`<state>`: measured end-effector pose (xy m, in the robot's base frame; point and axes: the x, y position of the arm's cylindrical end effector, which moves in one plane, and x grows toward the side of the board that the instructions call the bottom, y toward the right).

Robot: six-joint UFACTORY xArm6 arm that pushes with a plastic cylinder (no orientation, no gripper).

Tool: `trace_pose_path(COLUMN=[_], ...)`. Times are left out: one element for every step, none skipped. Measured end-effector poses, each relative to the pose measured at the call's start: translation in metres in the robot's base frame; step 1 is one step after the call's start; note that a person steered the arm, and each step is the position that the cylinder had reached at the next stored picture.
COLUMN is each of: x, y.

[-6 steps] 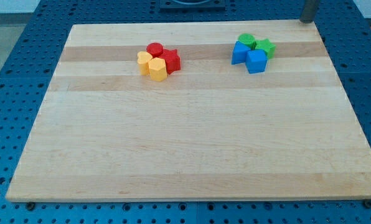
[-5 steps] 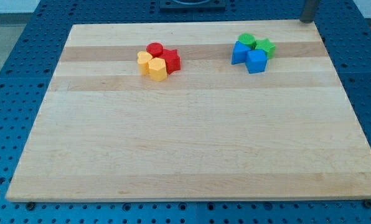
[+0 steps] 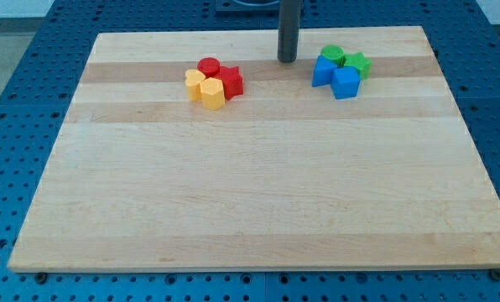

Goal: Push the yellow heart towards the left middle end

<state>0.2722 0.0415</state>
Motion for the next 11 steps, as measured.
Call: trace_pose_path(x=[0.017, 0.04, 0.084, 0.127, 0.116, 0.093, 0.09, 0.09, 0.09, 0.09, 0.087], y=[0.011, 0.023, 0.026, 0.011, -0.014, -0.034, -0.043, -0.048, -0.057, -0.077, -0.094])
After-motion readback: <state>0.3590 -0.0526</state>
